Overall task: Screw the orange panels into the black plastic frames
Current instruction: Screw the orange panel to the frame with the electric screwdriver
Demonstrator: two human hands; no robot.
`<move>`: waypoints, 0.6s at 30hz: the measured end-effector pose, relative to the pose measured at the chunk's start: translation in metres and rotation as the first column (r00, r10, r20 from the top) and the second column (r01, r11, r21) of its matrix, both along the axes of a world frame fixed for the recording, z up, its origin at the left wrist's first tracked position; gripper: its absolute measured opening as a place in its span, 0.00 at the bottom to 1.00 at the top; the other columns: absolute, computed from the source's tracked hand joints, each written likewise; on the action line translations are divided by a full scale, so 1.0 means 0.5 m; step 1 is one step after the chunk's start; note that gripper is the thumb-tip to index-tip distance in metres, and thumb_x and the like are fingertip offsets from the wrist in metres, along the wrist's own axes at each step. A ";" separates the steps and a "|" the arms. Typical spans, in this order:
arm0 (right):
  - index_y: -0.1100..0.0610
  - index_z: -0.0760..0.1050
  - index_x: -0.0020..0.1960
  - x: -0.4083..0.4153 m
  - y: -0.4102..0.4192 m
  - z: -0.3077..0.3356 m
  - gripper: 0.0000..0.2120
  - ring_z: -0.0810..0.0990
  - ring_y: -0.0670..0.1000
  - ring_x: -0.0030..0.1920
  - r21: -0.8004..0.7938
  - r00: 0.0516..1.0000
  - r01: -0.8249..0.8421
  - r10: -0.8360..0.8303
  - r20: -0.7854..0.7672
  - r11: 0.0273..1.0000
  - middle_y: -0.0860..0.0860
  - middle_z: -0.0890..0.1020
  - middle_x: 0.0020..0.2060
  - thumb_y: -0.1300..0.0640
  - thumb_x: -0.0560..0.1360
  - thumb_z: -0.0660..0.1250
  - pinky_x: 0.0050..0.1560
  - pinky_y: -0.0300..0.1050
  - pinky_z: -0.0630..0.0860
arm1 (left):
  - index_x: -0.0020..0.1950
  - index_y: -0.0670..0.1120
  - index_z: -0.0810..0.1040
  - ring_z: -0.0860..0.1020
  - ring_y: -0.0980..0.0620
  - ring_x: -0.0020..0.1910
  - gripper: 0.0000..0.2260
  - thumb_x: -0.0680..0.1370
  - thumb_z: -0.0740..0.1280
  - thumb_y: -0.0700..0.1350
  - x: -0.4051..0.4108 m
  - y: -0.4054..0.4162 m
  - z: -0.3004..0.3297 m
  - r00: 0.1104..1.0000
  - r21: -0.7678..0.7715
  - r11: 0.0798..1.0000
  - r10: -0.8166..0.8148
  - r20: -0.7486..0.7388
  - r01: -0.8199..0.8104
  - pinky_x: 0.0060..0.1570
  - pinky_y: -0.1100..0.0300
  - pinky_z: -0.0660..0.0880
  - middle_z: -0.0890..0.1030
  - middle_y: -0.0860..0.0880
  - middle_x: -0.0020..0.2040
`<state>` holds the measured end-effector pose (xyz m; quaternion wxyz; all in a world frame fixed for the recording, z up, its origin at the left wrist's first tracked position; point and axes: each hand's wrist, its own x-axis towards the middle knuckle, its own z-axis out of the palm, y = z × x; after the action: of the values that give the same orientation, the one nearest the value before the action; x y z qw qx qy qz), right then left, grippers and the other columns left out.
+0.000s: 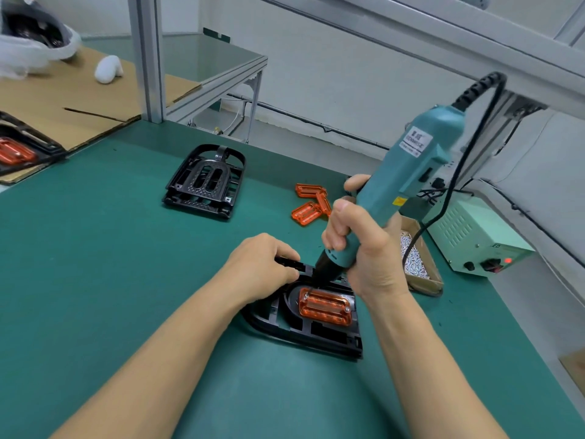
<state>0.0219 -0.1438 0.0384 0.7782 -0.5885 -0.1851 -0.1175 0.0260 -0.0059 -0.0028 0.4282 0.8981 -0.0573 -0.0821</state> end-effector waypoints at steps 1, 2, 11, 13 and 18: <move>0.55 0.71 0.47 0.002 0.002 0.002 0.10 0.64 0.49 0.21 -0.029 1.000 -0.030 0.030 0.001 0.999 0.48 0.68 0.23 0.67 0.70 0.62 0.28 0.39 0.67 | 0.58 0.54 0.81 0.77 0.54 0.52 0.13 0.74 0.71 0.47 0.000 0.000 -0.001 1.000 -0.004 1.000 0.004 -0.002 -0.004 0.49 0.63 0.70 0.82 0.53 0.55; 0.55 0.71 0.47 0.004 0.005 0.003 0.10 0.64 0.48 0.21 -0.059 0.998 -0.062 0.063 0.004 0.996 0.48 0.68 0.23 0.67 0.70 0.62 0.27 0.39 0.67 | 0.58 0.54 0.81 0.77 0.54 0.51 0.13 0.74 0.71 0.46 0.000 0.000 -0.001 1.000 -0.009 1.000 0.007 -0.005 -0.007 0.48 0.63 0.69 0.82 0.53 0.53; 0.55 0.69 0.51 0.002 0.003 -0.001 0.12 0.63 0.47 0.21 -0.049 0.996 -0.083 0.083 0.008 0.995 0.47 0.68 0.23 0.68 0.70 0.61 0.28 0.38 0.67 | 0.57 0.53 0.82 0.78 0.55 0.50 0.13 0.73 0.72 0.46 0.001 0.000 -0.003 1.000 -0.028 1.000 0.008 -0.011 -0.008 0.48 0.65 0.69 0.83 0.53 0.53; 0.55 0.69 0.51 0.001 0.001 -0.004 0.13 0.63 0.48 0.21 -0.037 0.998 -0.064 0.064 0.013 0.997 0.47 0.68 0.23 0.67 0.70 0.62 0.29 0.38 0.67 | 0.57 0.53 0.82 0.78 0.55 0.49 0.13 0.73 0.72 0.46 0.002 -0.002 -0.004 1.000 -0.023 1.000 0.011 -0.010 -0.011 0.47 0.65 0.68 0.82 0.53 0.53; 0.54 0.68 0.50 0.002 0.004 -0.006 0.13 0.64 0.48 0.21 -0.036 0.995 -0.088 0.090 0.035 0.995 0.47 0.68 0.23 0.60 0.67 0.66 0.28 0.39 0.67 | 0.56 0.53 0.82 0.78 0.56 0.46 0.12 0.73 0.72 0.45 0.002 -0.001 -0.007 1.000 -0.048 0.999 0.018 -0.006 -0.019 0.44 0.65 0.69 0.83 0.54 0.51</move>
<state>0.0228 -0.1418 0.0354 0.7691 -0.5906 -0.2271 -0.0902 0.0271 -0.0066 -0.0061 0.4507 0.8877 -0.0498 -0.0793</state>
